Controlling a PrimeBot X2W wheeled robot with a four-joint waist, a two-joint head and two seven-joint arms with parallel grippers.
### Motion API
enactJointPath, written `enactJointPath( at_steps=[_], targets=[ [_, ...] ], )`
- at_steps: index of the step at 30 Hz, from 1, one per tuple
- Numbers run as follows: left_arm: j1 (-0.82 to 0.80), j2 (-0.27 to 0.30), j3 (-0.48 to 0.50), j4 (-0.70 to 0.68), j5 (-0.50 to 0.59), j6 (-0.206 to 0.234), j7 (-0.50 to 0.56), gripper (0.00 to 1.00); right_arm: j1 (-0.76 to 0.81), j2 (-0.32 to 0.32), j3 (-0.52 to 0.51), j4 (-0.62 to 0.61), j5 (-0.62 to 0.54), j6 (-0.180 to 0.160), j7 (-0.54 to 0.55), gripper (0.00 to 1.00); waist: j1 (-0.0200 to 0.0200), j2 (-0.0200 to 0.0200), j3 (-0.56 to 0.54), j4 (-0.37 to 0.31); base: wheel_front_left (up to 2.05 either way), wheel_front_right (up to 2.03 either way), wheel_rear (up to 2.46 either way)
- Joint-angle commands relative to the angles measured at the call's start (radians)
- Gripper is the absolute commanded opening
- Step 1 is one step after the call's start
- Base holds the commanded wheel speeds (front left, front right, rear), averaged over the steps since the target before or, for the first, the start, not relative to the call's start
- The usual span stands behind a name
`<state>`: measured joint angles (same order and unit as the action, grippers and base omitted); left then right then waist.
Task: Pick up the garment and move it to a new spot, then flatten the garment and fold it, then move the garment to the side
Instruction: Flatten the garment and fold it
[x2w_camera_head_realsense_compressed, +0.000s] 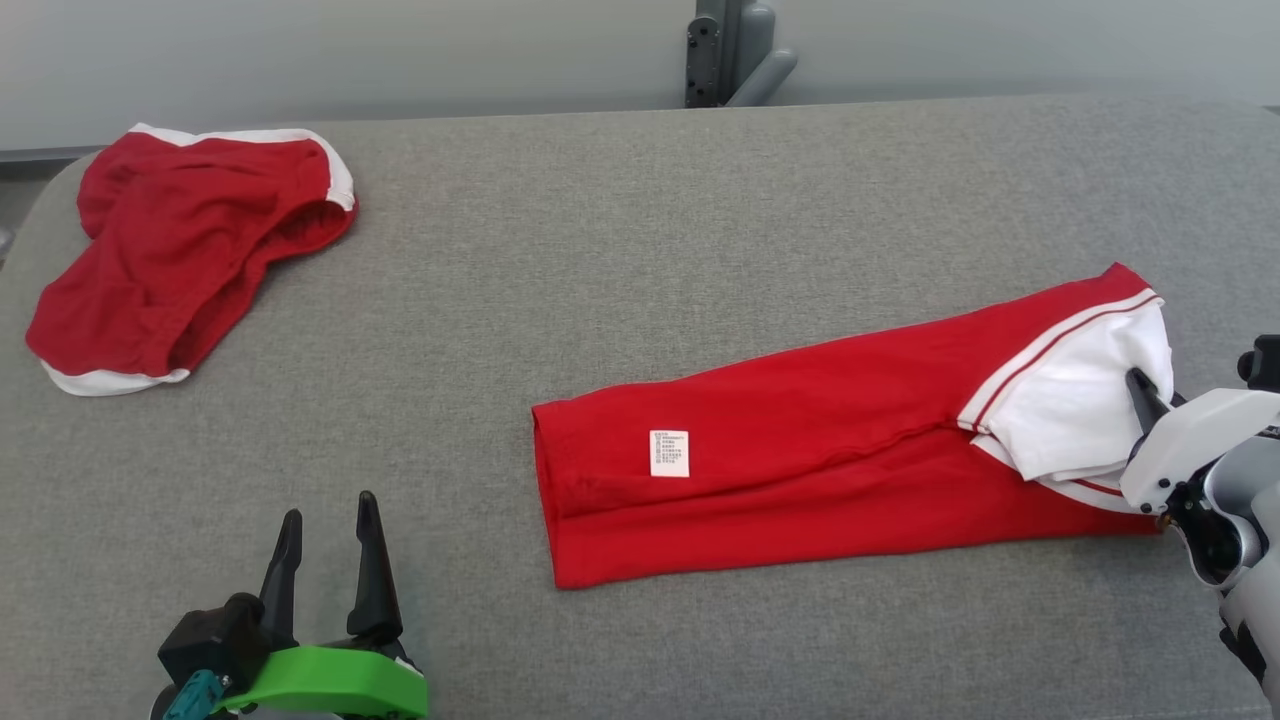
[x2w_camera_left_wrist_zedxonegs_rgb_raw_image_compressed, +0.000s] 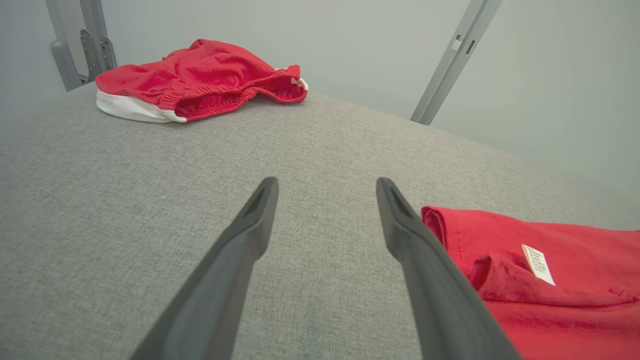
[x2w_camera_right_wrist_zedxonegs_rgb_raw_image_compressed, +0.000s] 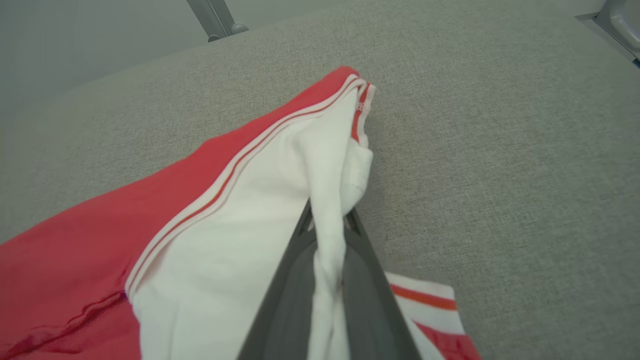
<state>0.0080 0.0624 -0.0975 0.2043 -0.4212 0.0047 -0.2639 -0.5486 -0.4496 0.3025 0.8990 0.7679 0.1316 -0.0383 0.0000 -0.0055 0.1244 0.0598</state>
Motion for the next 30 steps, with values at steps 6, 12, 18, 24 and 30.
enactJointPath(
  at_steps=[6,12,18,24,30],
  targets=[
    [-0.022,-0.001,0.007,0.008,0.014,-0.007,0.000,1.00,0.040,0.011,0.036,-0.161,0.068,-0.002,-0.004,0.00,0.0000,0.0055,0.008,-0.050,0.00,0.00,0.00],
    [-0.027,-0.003,0.008,0.016,0.018,-0.010,0.000,1.00,0.085,0.021,0.086,-0.320,0.093,-0.001,0.018,0.00,0.0000,0.0055,0.001,-0.058,0.00,0.00,0.00],
    [-0.026,-0.005,0.009,0.015,0.019,-0.014,0.000,1.00,0.150,0.073,0.166,-0.542,0.077,-0.001,0.074,0.00,0.0000,0.0055,-0.008,-0.045,0.00,0.00,0.00],
    [-0.026,-0.006,0.009,0.018,0.021,-0.020,0.000,1.00,0.167,0.149,0.230,-0.628,0.047,-0.001,0.115,0.00,0.0000,0.0055,-0.014,-0.024,0.00,0.00,0.00],
    [-0.031,-0.007,-0.001,0.024,0.018,-0.025,0.000,1.00,0.144,0.230,0.279,-0.604,0.029,-0.001,0.128,0.00,0.0000,0.0055,-0.016,0.011,0.00,0.00,0.00]
  ],
)
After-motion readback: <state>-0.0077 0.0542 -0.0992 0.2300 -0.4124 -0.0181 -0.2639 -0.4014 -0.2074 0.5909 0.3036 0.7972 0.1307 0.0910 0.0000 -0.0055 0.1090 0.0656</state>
